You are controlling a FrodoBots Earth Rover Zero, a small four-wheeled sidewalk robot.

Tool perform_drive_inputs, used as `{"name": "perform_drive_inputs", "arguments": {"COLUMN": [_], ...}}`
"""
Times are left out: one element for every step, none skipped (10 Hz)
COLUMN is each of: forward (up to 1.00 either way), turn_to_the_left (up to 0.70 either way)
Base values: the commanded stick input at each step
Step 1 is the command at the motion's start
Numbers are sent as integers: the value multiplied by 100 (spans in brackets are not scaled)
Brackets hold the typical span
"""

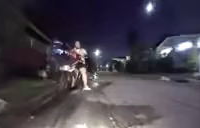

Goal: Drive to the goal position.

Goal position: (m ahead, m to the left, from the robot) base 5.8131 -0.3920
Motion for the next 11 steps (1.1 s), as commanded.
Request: {"name": "perform_drive_inputs", "arguments": {"forward": [85,85,85,85,85,85,85,85,85,85,85], "turn_to_the_left": [5,5,5,5,5,5,5,5,5,5,-29]}}
